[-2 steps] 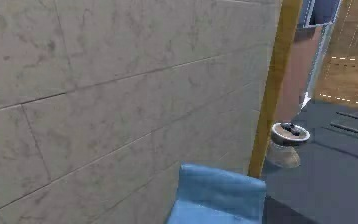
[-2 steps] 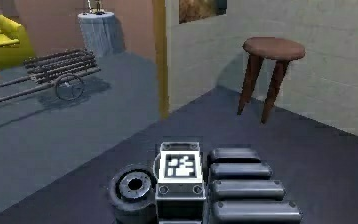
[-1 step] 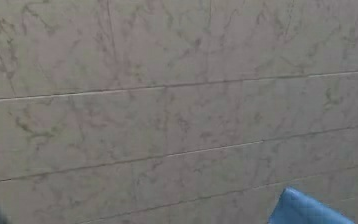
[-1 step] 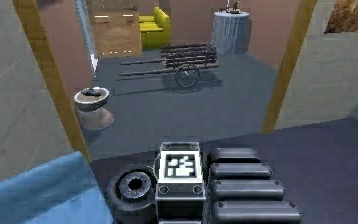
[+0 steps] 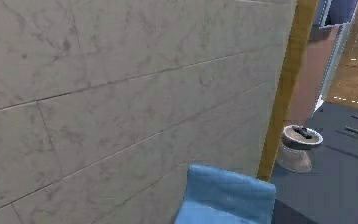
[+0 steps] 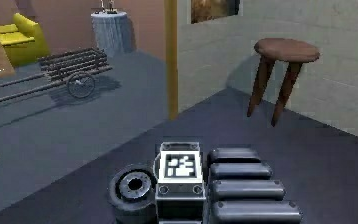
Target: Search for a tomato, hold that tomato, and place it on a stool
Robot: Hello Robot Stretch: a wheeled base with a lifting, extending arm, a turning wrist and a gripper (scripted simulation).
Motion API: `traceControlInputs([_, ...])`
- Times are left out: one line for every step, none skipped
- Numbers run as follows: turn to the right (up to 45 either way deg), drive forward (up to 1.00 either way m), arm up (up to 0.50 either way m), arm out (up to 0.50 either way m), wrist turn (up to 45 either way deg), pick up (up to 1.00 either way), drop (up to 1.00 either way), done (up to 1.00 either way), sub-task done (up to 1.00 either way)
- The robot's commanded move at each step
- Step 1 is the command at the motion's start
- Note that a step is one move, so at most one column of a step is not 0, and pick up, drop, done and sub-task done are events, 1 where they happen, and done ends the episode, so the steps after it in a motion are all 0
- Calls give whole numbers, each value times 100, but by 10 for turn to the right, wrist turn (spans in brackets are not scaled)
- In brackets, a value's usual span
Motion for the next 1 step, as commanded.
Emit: traceControlInputs([-420, 0, 0, 0, 0, 0, 0, 0, 0])
